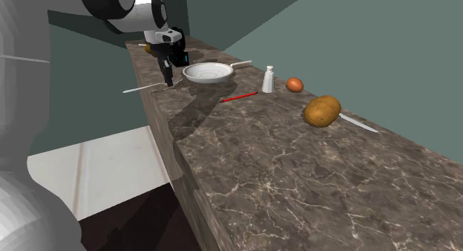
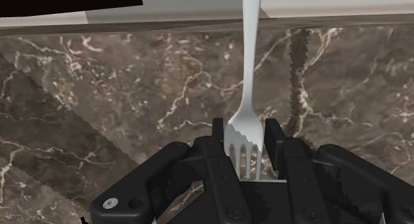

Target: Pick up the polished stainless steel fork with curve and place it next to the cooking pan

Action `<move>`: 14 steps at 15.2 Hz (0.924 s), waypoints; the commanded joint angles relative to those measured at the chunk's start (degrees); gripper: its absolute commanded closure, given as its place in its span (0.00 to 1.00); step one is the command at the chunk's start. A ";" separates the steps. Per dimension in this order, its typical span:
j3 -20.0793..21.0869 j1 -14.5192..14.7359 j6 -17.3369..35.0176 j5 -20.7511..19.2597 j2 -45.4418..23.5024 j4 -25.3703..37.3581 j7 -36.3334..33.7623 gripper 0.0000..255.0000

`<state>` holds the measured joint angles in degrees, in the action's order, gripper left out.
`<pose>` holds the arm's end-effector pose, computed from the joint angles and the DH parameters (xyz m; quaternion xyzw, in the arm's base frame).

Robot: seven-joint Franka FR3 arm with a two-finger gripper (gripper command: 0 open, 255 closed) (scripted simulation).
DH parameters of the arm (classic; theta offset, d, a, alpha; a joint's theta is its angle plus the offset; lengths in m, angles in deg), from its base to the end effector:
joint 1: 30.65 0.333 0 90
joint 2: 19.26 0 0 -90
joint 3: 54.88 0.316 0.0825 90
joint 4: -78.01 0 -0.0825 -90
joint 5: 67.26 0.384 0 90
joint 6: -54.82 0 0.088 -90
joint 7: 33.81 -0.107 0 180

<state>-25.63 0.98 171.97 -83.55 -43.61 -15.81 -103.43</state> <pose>0.3723 0.5546 0.3999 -0.9988 0.0347 -0.0330 0.0081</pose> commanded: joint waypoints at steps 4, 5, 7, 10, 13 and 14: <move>-0.49 0.16 3.20 -0.97 -1.33 -2.04 -0.75 1.00; -0.61 0.22 3.88 -1.21 -1.67 -2.41 -0.93 1.00; -0.61 0.22 3.88 -1.21 -1.67 -2.41 -0.93 1.00; -0.61 0.22 3.88 -1.21 -1.67 -2.41 -0.93 1.00; -0.61 0.22 3.88 -1.21 -1.67 -2.41 -0.93 1.00; -0.61 0.22 3.88 -1.21 -1.67 -2.41 -0.93 0.00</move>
<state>-26.25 1.20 175.84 -84.76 -45.29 -18.22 -104.36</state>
